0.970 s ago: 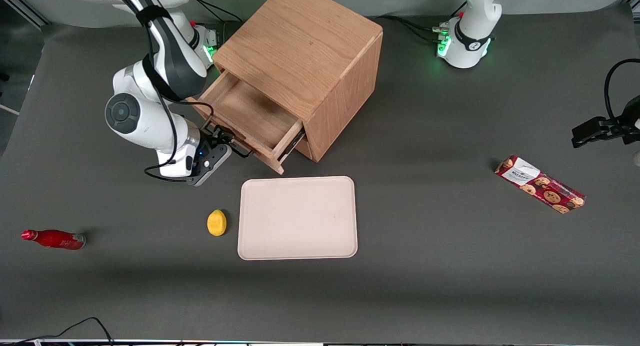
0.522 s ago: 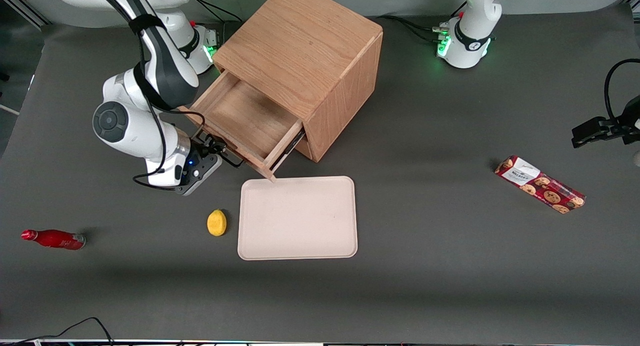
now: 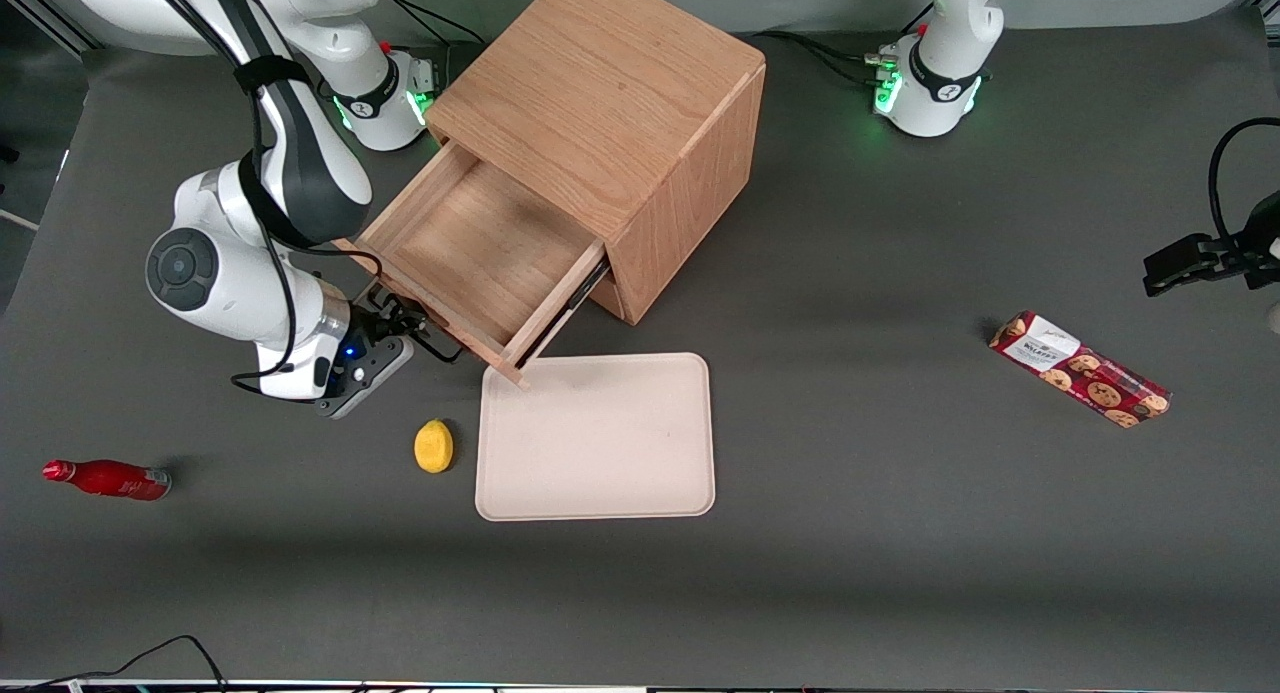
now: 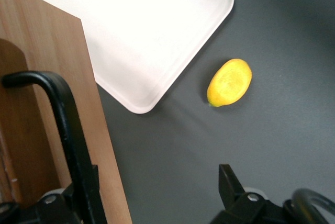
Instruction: Open upper drawer
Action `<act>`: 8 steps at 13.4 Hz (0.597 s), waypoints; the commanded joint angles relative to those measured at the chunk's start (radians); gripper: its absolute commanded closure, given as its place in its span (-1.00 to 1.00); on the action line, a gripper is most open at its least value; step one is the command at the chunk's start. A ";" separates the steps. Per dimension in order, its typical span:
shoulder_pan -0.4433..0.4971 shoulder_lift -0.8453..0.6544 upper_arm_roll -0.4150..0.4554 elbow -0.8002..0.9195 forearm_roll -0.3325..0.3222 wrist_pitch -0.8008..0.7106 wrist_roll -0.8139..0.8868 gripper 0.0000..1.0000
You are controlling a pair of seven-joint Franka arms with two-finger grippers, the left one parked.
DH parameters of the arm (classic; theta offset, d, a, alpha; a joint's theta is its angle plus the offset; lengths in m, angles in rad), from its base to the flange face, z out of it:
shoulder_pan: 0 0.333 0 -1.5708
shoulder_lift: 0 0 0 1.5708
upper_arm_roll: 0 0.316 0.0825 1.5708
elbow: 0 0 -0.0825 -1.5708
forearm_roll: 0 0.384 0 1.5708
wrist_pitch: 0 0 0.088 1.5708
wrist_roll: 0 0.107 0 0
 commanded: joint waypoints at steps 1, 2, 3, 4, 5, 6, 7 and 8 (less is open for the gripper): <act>-0.008 0.056 -0.015 0.046 -0.040 0.007 -0.030 -1.00; -0.008 0.067 -0.015 0.059 -0.051 0.007 -0.029 -1.00; -0.011 0.076 -0.015 0.071 -0.056 0.007 -0.030 -1.00; -0.016 0.085 -0.018 0.079 -0.056 0.007 -0.030 -1.00; -0.017 0.091 -0.027 0.091 -0.059 0.007 -0.030 -1.00; -0.017 0.093 -0.027 0.096 -0.059 0.007 -0.030 -1.00; -0.019 0.096 -0.027 0.103 -0.059 0.007 -0.030 -1.00; -0.019 0.100 -0.027 0.111 -0.059 0.007 -0.030 -1.00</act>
